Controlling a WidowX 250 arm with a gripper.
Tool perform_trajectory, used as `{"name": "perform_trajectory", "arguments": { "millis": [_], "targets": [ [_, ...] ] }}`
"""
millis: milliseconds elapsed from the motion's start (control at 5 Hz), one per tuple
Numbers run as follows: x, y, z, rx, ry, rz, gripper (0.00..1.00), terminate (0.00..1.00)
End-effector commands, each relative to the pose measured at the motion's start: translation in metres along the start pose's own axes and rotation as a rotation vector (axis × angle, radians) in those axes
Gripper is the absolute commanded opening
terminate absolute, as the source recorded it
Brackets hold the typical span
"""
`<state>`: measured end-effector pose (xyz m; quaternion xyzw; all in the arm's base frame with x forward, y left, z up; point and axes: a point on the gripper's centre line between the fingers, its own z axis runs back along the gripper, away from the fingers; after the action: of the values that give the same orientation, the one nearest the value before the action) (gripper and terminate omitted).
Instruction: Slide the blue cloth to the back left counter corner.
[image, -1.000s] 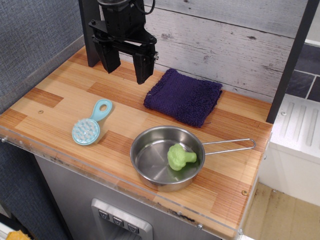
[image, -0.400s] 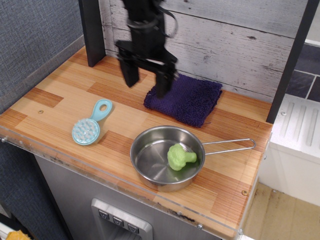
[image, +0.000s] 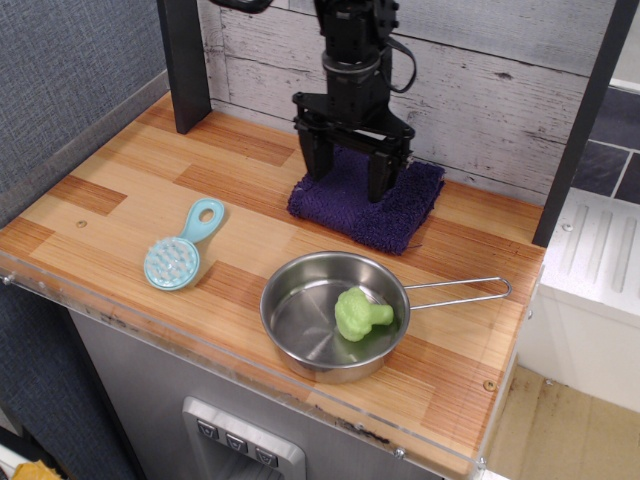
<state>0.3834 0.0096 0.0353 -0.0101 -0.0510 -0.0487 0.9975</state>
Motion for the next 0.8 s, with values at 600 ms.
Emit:
{"name": "perform_trajectory", "arguments": {
  "millis": [600],
  "targets": [
    [-0.001,0.004,-0.03,0.043,0.04,-0.001,1.0,0.0]
  ]
}}
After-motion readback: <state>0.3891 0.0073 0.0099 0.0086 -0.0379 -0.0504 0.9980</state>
